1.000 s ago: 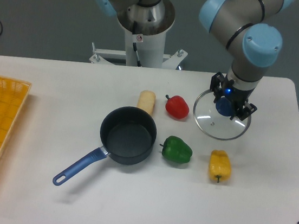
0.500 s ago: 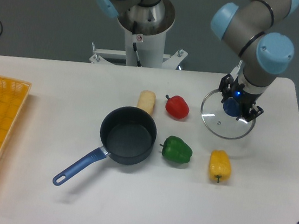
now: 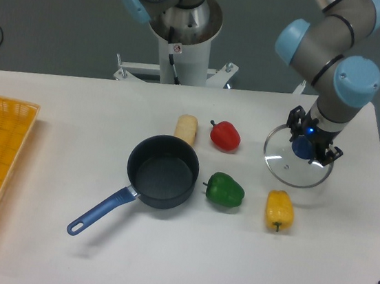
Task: Place the lid on the table
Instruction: 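Carry the glass lid by its knob away from the peppers, then lower the held glass lid flat onto the table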
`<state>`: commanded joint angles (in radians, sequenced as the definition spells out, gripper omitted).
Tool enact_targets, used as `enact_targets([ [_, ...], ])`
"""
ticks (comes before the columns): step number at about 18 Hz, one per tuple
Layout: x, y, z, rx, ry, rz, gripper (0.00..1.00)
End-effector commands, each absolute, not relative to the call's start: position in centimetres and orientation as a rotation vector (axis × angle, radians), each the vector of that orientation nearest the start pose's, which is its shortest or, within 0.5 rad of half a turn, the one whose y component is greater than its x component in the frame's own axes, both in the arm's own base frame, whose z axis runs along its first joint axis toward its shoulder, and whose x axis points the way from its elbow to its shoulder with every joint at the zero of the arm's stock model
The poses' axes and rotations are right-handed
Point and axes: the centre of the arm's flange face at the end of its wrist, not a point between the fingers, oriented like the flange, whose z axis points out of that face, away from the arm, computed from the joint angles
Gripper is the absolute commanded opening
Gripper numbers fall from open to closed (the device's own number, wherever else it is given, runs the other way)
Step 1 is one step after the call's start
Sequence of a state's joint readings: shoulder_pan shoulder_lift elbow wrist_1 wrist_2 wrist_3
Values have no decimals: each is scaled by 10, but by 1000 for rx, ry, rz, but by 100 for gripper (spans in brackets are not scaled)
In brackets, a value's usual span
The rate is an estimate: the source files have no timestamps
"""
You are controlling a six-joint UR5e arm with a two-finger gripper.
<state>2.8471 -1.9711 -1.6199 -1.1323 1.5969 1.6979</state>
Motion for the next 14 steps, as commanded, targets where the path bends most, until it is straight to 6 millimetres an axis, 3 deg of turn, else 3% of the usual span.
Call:
enact_targets([
  [14,-575,284,241,-3091,727,-21,57],
])
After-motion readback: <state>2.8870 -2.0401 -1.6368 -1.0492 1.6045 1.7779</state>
